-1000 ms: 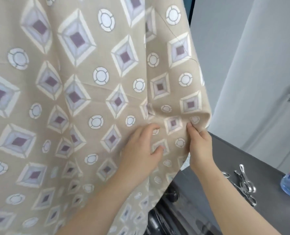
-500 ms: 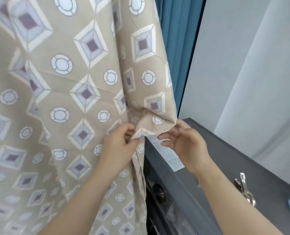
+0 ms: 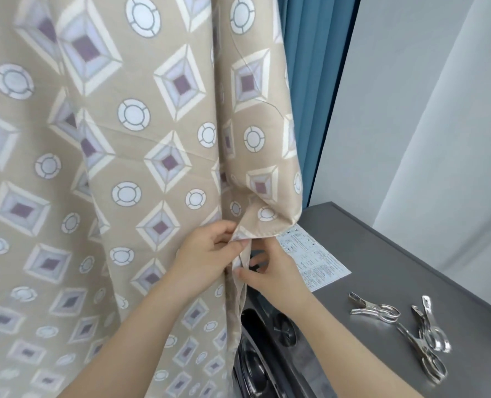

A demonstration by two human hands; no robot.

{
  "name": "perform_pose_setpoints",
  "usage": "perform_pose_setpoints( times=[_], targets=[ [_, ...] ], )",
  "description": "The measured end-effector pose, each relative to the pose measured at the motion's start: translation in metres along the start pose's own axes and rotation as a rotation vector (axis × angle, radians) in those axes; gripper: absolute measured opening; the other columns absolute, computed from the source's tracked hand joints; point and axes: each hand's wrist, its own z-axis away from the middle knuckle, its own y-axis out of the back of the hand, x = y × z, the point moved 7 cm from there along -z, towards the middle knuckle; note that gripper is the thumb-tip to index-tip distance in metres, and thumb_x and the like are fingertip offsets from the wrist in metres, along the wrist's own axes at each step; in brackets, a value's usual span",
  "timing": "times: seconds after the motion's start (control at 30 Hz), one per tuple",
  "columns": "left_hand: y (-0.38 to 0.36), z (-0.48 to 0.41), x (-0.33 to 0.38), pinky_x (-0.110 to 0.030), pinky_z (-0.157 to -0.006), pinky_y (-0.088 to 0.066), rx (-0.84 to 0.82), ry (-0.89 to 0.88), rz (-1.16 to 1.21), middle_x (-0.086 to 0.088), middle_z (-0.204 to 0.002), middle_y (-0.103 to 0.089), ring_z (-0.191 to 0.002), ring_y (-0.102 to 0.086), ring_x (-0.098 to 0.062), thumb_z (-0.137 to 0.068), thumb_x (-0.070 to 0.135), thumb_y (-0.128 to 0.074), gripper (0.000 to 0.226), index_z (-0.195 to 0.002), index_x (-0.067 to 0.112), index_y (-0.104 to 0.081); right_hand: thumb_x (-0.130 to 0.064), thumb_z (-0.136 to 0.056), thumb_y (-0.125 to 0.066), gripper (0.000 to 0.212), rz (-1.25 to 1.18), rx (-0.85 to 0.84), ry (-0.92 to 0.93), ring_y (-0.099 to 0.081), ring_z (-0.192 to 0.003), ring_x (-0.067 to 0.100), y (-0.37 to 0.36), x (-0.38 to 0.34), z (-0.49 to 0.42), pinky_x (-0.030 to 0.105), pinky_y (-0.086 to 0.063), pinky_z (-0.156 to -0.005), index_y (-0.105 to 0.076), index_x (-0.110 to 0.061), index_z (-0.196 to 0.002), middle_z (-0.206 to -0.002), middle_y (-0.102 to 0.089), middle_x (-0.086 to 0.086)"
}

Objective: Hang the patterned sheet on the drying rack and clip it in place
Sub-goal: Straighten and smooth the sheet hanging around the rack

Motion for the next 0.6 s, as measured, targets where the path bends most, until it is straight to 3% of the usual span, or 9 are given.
perform_pose_setpoints(
  times=[0.17,0.23,0.3,0.37,0.47,0.6],
  targets=[
    [0.000,0.002,0.000,-0.024,-0.075,-0.054,-0.019,-0.016,0.021,0.001,-0.085,-0.073,-0.080,-0.069,-0.011,-0.084,0.005,-0.064,0.019,-0.089,0.023,-0.069,-0.018,-0.084,-0.061,0.036,0.010,0.025,-0.021,-0.062,-0.082,0.000,-0.004,0.004,0.006,0.016,-0.050,-0.075,-0.048,-0.040,-0.110,-0.091,-0.066,-0.017],
    [0.000,0.003,-0.001,-0.019,-0.070,-0.053,-0.035,-0.009,0.028,0.001,-0.083,-0.073,-0.077,-0.069,-0.009,-0.082,0.002,-0.065,0.022,-0.090,0.022,-0.068,-0.015,-0.090,-0.053,0.021,0.045,0.049,-0.029,-0.058,-0.071,-0.004,-0.004,0.006,0.009,0.013,-0.045,-0.066,-0.054,-0.036,-0.091,-0.071,-0.061,-0.024],
    [0.000,0.003,-0.001,-0.019,-0.069,-0.052,-0.032,-0.016,-0.015,0.003,-0.083,-0.071,-0.075,-0.067,-0.007,-0.083,0.000,-0.063,0.025,-0.090,0.023,-0.066,-0.014,-0.095,-0.048,0.032,0.095,0.093,-0.041,-0.048,-0.056,-0.003,0.001,0.009,0.012,0.013,-0.036,-0.056,-0.046,-0.032,-0.068,-0.053,-0.052,-0.023],
    [0.000,0.005,0.001,-0.021,-0.068,-0.051,-0.012,-0.037,-0.059,0.005,-0.079,-0.071,-0.072,-0.067,-0.006,-0.085,-0.001,-0.060,0.029,-0.086,0.027,-0.066,-0.013,-0.096,-0.045,0.035,0.064,0.160,-0.077,-0.044,-0.055,-0.002,0.013,0.012,0.017,0.013,-0.035,-0.055,-0.043,-0.027,-0.065,-0.053,-0.050,-0.017],
    [-0.002,0.003,0.013,-0.027,-0.072,-0.052,0.044,-0.096,-0.120,0.003,-0.081,-0.071,-0.076,-0.067,-0.013,-0.084,0.001,-0.059,0.034,-0.082,0.033,-0.067,-0.011,-0.096,-0.040,0.024,-0.003,0.349,-0.136,-0.049,-0.066,0.003,0.050,0.011,0.027,0.015,-0.038,-0.061,-0.053,-0.021,-0.079,-0.068,-0.055,-0.010],
    [-0.026,-0.004,0.059,-0.034,-0.075,-0.052,0.090,-0.236,-0.140,0.007,-0.080,-0.071,-0.080,-0.065,-0.013,-0.075,0.020,-0.051,0.022,-0.079,0.035,-0.066,-0.011,-0.097,-0.039,0.030,-0.080,0.725,-0.055,-0.049,-0.059,-0.008,0.126,-0.023,0.045,0.014,-0.040,-0.058,-0.051,-0.026,-0.074,-0.070,-0.053,-0.012]
  ],
)
